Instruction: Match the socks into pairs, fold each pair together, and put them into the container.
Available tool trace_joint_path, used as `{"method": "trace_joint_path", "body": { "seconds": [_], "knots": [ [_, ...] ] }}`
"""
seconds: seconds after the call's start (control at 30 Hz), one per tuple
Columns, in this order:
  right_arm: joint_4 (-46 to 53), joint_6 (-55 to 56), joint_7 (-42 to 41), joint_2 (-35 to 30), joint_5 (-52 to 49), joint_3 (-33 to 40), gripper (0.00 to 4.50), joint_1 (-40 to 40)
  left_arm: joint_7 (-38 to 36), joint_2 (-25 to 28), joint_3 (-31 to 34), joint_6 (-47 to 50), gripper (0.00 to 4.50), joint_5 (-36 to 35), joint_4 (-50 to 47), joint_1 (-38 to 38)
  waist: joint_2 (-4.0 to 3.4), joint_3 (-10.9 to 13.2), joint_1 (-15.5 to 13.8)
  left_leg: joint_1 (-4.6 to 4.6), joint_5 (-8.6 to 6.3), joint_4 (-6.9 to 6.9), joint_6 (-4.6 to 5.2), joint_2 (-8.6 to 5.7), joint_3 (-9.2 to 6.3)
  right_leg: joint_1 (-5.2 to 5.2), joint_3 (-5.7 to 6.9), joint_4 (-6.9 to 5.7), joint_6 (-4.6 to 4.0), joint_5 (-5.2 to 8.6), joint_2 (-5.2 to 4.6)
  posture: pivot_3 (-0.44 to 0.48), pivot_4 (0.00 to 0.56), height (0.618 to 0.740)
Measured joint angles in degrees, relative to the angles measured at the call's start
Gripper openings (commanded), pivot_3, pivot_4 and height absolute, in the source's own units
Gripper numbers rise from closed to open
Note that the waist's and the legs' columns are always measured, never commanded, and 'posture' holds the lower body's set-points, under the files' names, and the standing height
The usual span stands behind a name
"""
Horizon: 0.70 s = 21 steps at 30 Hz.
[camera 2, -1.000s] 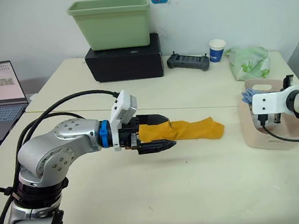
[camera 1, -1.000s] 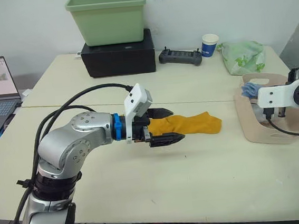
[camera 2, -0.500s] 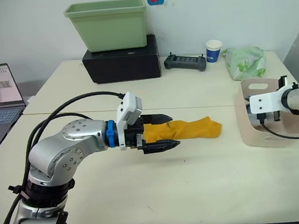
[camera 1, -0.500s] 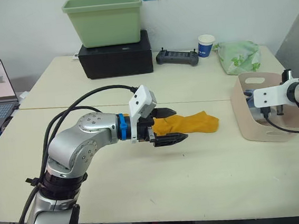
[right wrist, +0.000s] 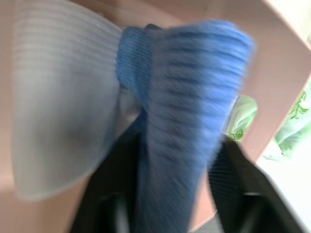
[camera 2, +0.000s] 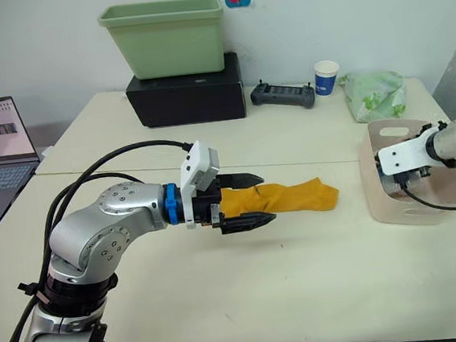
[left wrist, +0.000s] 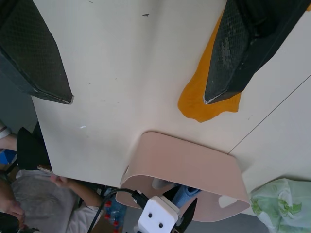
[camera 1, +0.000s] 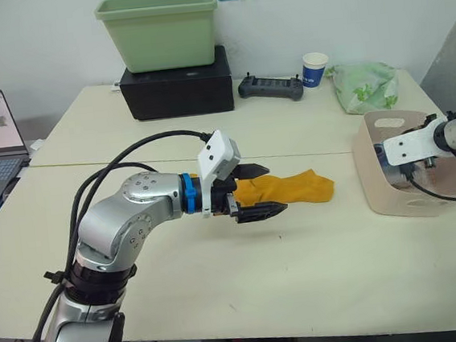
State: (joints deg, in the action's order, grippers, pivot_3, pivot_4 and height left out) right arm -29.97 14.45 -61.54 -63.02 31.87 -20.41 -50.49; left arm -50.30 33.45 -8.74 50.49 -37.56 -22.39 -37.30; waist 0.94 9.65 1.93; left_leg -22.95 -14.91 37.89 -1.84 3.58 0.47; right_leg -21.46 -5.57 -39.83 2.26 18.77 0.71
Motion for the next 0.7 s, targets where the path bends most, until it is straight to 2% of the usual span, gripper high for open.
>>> {"method": "trace_joint_path", "body": {
  "seconds": [0.1, 0.13, 0.23, 0.43, 0.53, 0.7],
  "knots": [
    [1.0, 0.1, -5.3, -1.2, -3.0, 0.6, 4.36, -0.1, -0.3, -0.1, 0.0, -0.1, 4.50, 0.2, 0.1, 0.0, -0.03, 0.0, -0.1, 0.00, 0.00, 0.00, 0.00, -0.01, 0.01, 0.01, -0.01, 0.01, 0.00, 0.00, -0.01, 0.000, 0.150, 0.719],
    [1.6, 0.2, -7.0, -1.9, -4.1, 1.0, 4.48, -0.1, -0.3, -0.1, 0.0, -0.2, 4.50, 0.4, 0.2, 0.0, -0.04, 0.0, -0.1, 0.00, 0.00, 0.00, 0.00, -0.01, 0.00, 0.01, -0.01, 0.01, 0.00, 0.00, -0.02, 0.000, 0.150, 0.719],
    [4.2, -0.6, -12.2, -4.3, -7.9, 2.9, 4.48, -0.1, -0.4, -0.2, 0.0, -0.4, 4.50, 0.7, 0.3, 0.0, -0.04, 0.0, -0.1, 0.00, 0.00, 0.01, 0.01, 0.00, -0.01, 0.01, 0.00, 0.00, 0.00, 0.00, -0.02, 0.000, 0.150, 0.719],
    [9.7, -5.3, -16.1, -6.0, -13.7, 7.8, 4.48, 0.2, -0.6, -0.2, 0.0, -0.7, 4.50, 0.8, 0.4, 0.0, -0.05, 0.0, 0.1, 0.03, -0.01, 0.01, 0.01, 0.01, -0.08, 0.01, -0.01, -0.04, 0.00, 0.00, -0.01, 0.000, 0.150, 0.719],
    [9.7, -8.0, -14.2, -5.4, -14.2, 9.1, 4.48, -0.6, -0.7, -0.2, 0.0, -0.8, 4.50, 0.9, 0.6, 0.0, -0.05, 0.0, 0.0, 0.02, -0.01, 0.02, 0.01, 0.00, -0.09, 0.02, -0.01, -0.04, 0.00, 0.00, -0.01, 0.000, 0.150, 0.719],
    [2.5, -10.4, -2.3, 1.3, -10.0, 8.7, 4.48, -3.1, -1.1, -0.4, -0.5, -0.9, 4.50, 1.1, 0.9, -0.1, -0.05, 0.0, 0.1, 0.02, 0.00, 0.04, 0.01, 0.00, 0.00, 0.00, 0.00, -0.06, 0.00, 0.00, -0.01, 0.000, 0.150, 0.719]
  ]
}}
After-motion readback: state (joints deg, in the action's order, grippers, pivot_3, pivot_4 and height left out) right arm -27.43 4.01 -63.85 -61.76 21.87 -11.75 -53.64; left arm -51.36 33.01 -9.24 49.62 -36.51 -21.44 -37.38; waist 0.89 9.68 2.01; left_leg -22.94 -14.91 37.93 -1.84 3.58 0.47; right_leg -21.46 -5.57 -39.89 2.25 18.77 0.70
